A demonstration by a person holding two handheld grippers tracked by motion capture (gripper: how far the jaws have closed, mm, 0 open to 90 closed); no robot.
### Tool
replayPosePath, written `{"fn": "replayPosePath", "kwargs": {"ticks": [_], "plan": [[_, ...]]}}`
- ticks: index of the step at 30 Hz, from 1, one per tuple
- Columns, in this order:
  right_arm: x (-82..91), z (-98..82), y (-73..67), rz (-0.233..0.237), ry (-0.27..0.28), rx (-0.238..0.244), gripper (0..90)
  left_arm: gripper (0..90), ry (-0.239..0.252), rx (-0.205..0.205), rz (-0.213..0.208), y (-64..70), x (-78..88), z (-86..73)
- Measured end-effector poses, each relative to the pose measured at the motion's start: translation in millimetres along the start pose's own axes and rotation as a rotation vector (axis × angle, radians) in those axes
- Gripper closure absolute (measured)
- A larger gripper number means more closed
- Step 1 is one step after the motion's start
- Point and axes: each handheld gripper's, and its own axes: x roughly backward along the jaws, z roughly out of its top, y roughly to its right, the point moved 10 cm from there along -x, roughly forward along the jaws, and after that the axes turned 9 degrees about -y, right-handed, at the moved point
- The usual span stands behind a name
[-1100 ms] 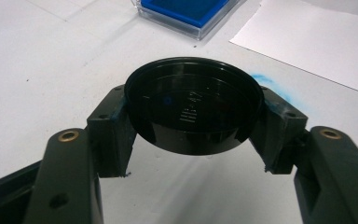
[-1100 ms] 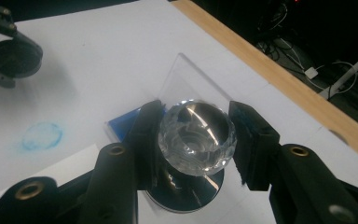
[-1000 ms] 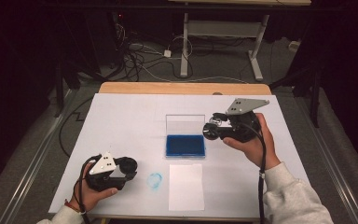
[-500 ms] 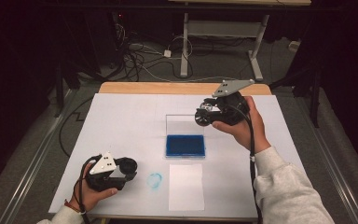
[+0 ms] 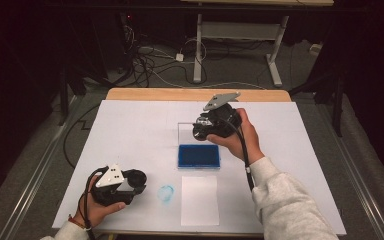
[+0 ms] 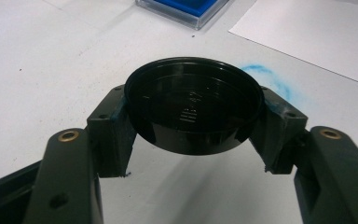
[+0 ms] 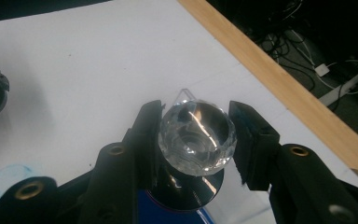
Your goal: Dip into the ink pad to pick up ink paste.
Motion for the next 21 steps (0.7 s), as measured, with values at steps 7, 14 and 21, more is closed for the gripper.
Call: {"fn": "replayPosePath", "kwargs": {"ticks": [7, 14, 21], "plan": [[-32.3, -12.0, -12.9, 0.029, -0.030, -0.004, 57.1, 36.9, -0.002, -0.002, 0.002, -0.6, -0.1, -0.6], [-52.5, -20.5, -21.1, 0.043, -0.050, -0.005, 57.1, 37.0, -0.005, -0.002, 0.000, -0.6, -1.0, -0.8], [-66.2, -30.6, -30.7, 0.063, -0.070, -0.007, 57.0, 37.0, -0.008, -0.014, -0.002, 1.4, -1.3, -0.9]]}}
